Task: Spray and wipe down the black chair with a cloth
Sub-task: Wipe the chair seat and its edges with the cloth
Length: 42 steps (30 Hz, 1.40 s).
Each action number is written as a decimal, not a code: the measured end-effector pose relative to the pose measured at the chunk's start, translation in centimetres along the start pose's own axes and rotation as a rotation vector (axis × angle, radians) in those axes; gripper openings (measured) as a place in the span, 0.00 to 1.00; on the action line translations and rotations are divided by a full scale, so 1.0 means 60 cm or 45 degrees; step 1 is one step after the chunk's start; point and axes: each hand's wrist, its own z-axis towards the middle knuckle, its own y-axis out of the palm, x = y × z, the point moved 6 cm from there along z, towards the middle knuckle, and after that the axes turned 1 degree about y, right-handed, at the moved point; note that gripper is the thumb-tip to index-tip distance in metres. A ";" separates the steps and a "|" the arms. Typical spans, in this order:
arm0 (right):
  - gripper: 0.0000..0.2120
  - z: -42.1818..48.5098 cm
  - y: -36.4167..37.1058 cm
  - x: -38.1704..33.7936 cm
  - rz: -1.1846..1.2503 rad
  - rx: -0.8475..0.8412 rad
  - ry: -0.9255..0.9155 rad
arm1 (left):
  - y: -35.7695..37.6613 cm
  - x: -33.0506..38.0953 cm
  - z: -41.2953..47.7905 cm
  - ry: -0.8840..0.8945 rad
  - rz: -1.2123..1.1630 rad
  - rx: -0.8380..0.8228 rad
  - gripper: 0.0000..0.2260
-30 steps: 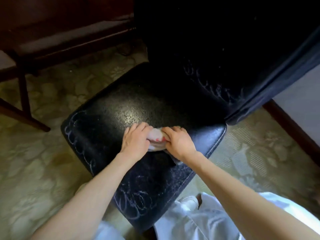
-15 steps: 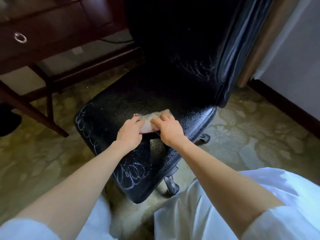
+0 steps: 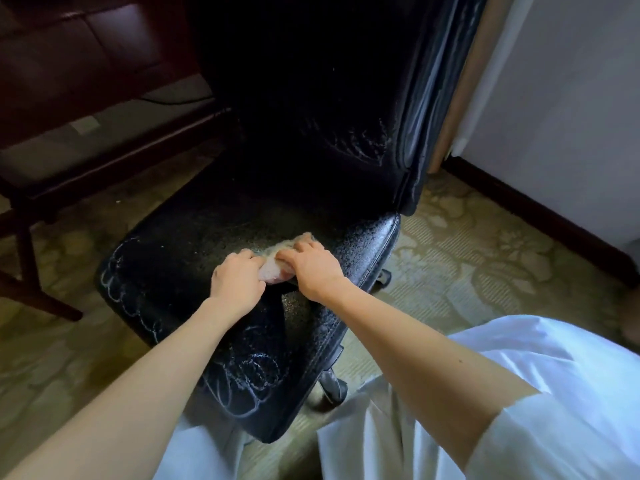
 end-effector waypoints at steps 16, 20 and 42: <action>0.27 0.000 -0.003 0.009 -0.011 0.047 -0.091 | -0.006 0.008 -0.008 -0.043 -0.040 0.043 0.23; 0.24 -0.005 -0.020 0.018 0.047 0.132 -0.121 | -0.007 0.018 -0.019 -0.026 -0.041 0.130 0.21; 0.27 -0.097 -0.044 0.415 0.764 0.707 0.644 | -0.043 0.405 0.170 0.638 0.204 0.253 0.17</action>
